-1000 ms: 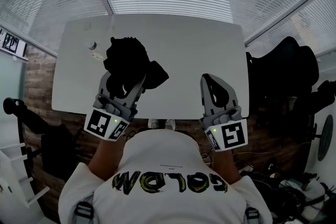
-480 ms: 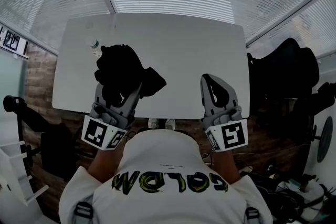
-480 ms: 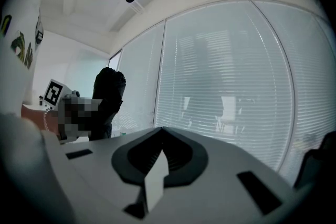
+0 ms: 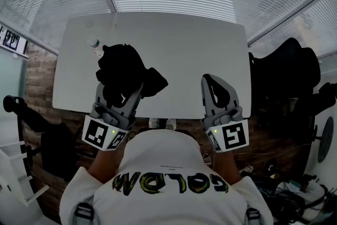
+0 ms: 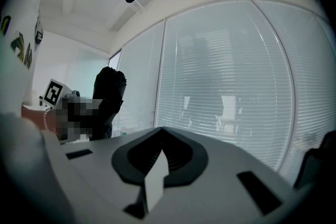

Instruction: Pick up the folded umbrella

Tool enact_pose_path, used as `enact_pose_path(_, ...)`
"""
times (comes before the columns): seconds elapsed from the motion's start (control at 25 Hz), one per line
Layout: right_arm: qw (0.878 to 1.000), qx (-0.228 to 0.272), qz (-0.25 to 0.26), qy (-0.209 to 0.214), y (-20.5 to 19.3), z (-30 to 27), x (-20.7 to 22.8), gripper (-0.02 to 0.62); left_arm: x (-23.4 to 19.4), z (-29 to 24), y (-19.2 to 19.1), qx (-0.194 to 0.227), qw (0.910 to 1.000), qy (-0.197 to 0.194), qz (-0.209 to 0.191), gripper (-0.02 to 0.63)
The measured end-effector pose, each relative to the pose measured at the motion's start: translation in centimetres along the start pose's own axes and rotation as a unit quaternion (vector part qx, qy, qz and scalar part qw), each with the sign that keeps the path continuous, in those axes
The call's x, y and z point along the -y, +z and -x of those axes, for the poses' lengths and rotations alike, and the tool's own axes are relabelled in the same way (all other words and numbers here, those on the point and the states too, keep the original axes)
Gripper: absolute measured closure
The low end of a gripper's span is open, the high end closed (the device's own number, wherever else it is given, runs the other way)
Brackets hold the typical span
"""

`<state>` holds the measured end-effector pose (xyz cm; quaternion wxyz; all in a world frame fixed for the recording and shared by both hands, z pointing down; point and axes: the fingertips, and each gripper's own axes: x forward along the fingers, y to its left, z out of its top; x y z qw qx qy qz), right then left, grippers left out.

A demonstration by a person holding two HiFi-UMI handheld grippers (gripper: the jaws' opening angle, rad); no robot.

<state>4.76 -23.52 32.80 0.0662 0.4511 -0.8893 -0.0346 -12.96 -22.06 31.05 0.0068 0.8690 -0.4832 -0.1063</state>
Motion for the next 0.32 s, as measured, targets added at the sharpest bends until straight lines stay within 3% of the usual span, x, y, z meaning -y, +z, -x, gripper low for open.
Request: enact_pose_path(0.32, 1.000, 0.001, 0.001, 0.000, 0.17, 0.22, 0.03, 0.584, 0.31, -0.02, 0.02, -0.001, 1.0000, -0.002, 0.001, 0.359)
